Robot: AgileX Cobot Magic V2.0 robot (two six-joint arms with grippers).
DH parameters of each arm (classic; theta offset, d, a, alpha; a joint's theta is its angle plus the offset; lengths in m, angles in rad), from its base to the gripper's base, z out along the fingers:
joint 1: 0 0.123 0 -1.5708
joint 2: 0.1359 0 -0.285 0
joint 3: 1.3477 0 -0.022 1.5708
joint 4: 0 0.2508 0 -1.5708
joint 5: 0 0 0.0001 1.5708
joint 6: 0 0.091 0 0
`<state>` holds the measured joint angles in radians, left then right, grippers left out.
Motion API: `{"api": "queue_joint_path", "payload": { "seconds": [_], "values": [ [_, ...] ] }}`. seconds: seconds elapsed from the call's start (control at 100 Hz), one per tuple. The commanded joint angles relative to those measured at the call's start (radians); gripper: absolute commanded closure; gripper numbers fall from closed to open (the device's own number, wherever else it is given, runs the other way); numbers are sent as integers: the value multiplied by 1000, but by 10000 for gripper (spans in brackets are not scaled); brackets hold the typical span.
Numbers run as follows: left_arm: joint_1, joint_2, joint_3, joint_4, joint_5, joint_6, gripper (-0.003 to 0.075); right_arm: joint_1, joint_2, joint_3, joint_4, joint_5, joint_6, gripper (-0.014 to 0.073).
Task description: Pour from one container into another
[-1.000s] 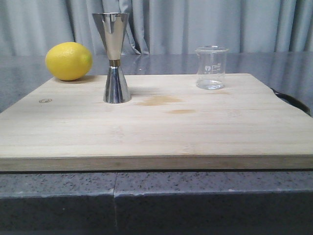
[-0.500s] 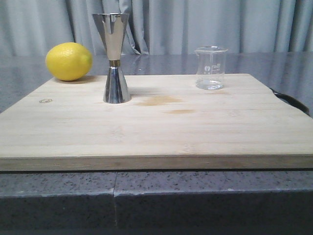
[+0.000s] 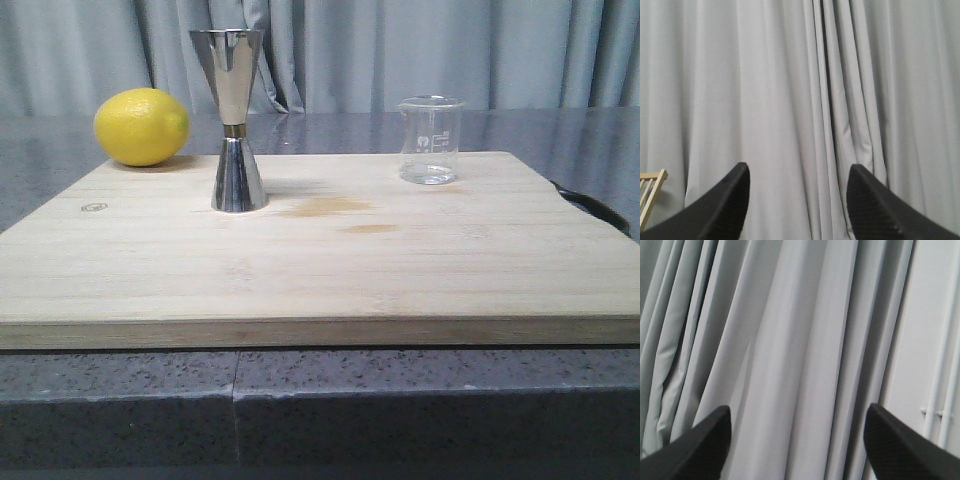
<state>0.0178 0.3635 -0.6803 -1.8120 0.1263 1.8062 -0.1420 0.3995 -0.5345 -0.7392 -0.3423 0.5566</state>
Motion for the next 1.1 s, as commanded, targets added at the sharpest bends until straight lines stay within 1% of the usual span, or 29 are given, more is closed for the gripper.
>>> {"api": "queue_joint_path", "payload": {
  "seconds": [0.0,0.1,0.21,0.3,0.45,0.51,0.58,0.64,0.65,0.75,0.85,0.87,0.92,1.09],
  "values": [
    [-2,-33,24,-37,13,-12,333,1,-35,46,-80,-44,86,95],
    [-2,-65,79,-37,11,-12,333,1,-80,131,-188,-83,201,95],
    [-2,-86,150,-37,11,-12,333,1,-121,220,-251,-128,311,95],
    [-2,-95,214,-37,11,-12,333,1,-141,266,-299,-118,323,95],
    [-2,-97,308,-37,-16,-12,333,1,-152,288,-314,33,323,96],
    [-2,-97,335,-37,-17,-12,335,8,-152,288,-314,54,323,109],
    [-2,-97,346,-37,-17,-12,353,27,-152,288,-314,52,323,169],
    [-2,-97,351,-37,-15,-12,414,56,-152,288,-314,46,323,258],
    [-2,-97,351,-37,-15,-12,414,59,-152,288,-314,46,323,269],
    [-2,-97,351,-37,-15,-12,561,95,-152,288,-314,46,323,445],
    [-2,-97,351,-37,-15,-12,724,100,-152,288,-314,46,323,594],
    [-2,-97,351,-37,-15,-12,742,100,-152,288,-314,48,323,620],
    [-2,-97,351,-37,-14,-12,738,100,-152,288,-314,56,323,668],
    [-2,-97,351,-37,-14,-12,738,100,-152,288,-314,121,323,666]
  ]
}}
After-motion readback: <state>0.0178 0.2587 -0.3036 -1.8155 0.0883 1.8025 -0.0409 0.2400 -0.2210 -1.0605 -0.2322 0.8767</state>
